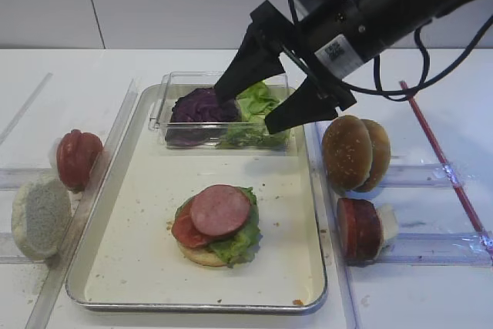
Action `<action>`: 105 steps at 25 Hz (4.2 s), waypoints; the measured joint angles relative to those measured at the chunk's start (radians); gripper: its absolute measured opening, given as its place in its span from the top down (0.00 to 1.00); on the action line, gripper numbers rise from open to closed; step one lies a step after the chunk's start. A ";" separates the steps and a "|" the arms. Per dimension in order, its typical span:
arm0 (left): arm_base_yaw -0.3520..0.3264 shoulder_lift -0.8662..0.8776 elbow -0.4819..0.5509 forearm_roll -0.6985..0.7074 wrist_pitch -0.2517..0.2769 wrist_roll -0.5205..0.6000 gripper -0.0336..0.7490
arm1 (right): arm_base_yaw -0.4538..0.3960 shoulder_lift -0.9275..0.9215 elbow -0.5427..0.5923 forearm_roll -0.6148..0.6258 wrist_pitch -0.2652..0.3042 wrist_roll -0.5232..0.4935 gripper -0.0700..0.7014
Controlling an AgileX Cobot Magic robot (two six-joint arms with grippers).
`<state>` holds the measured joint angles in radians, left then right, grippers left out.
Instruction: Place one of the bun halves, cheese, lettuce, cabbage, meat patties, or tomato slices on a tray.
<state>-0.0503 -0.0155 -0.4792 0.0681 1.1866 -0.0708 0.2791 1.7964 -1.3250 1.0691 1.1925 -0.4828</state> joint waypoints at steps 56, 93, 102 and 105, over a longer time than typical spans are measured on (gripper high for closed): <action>0.000 0.000 0.000 0.000 0.000 0.000 0.40 | -0.055 -0.506 0.165 -0.896 0.055 0.393 0.11; 0.000 0.000 0.000 0.000 0.000 0.000 0.40 | -0.183 -1.212 0.169 -1.004 0.087 0.449 0.21; 0.000 0.000 0.000 0.000 0.000 0.000 0.40 | -0.183 -1.314 0.169 -0.995 0.091 0.454 0.21; 0.000 0.000 0.000 0.000 0.000 0.000 0.40 | -0.183 -1.346 0.174 -0.995 0.093 0.454 0.21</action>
<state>-0.0503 -0.0155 -0.4792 0.0681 1.1866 -0.0708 0.0957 0.4506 -1.1505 0.0746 1.2852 -0.0290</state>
